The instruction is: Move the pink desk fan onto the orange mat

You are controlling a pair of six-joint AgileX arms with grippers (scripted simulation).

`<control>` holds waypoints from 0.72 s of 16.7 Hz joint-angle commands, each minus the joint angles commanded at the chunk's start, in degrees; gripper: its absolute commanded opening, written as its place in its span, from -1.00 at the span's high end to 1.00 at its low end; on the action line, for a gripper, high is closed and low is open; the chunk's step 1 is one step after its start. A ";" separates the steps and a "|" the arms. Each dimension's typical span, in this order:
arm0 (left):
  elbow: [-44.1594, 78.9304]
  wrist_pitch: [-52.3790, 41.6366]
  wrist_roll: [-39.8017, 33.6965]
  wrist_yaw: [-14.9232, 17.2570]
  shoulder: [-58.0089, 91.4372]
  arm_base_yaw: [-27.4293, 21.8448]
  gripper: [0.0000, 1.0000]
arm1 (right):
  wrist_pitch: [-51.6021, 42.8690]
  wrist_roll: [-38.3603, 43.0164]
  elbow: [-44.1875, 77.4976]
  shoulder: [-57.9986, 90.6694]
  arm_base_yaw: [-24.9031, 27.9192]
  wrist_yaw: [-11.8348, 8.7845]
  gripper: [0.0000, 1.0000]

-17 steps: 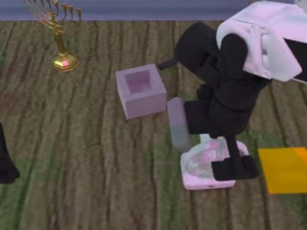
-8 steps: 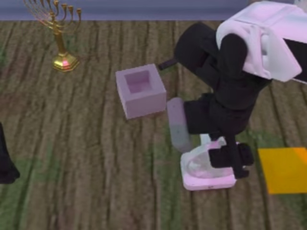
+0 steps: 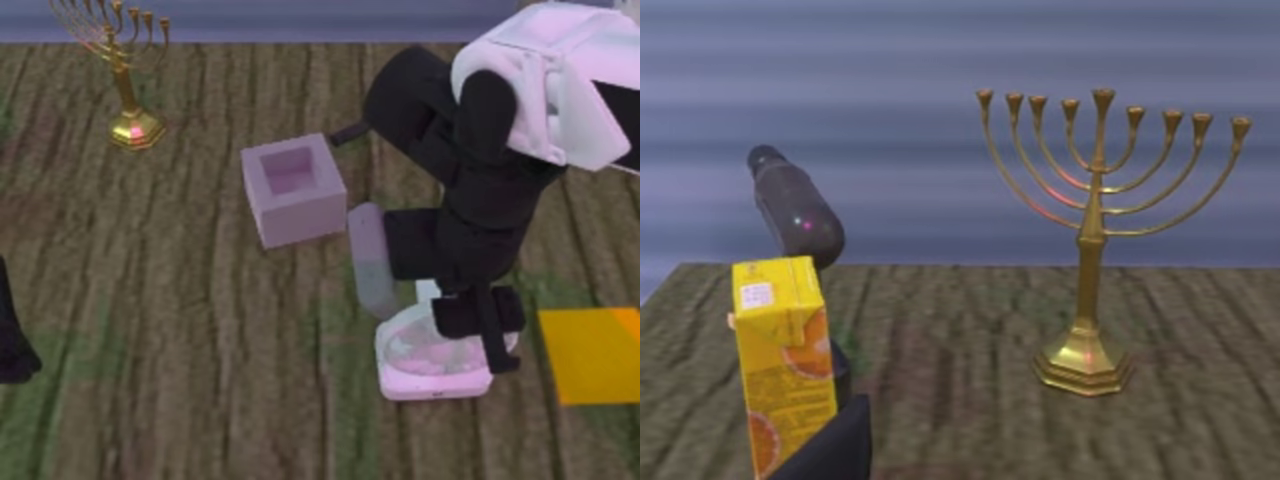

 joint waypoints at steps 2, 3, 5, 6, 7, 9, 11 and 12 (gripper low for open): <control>0.00 0.00 0.00 0.00 0.00 0.00 -1.00 | 0.00 0.00 0.00 0.00 0.00 0.00 1.00; 0.00 0.00 0.00 0.00 0.00 0.00 -1.00 | 0.00 0.00 0.00 0.00 0.00 0.00 1.00; 0.00 0.00 0.00 0.00 0.00 0.00 -1.00 | 0.00 0.00 0.00 0.00 0.00 0.00 1.00; 0.00 0.00 0.00 0.00 0.00 0.00 -1.00 | -0.07 0.13 0.06 -0.39 -0.09 -0.05 1.00; 0.00 0.00 0.00 0.00 0.00 0.00 -1.00 | -0.27 0.08 0.26 -0.37 -0.05 -0.05 1.00; 0.00 0.00 0.00 0.00 0.00 0.00 -1.00 | -2.41 -0.08 2.40 -0.28 0.16 -0.06 1.00; 0.00 0.00 0.00 0.00 0.00 0.00 -1.00 | -5.87 -0.05 5.80 -0.27 0.22 -0.07 1.00; 0.00 0.00 0.00 0.00 0.00 0.00 -1.00 | -7.70 -0.05 7.54 -0.32 0.27 -0.07 1.00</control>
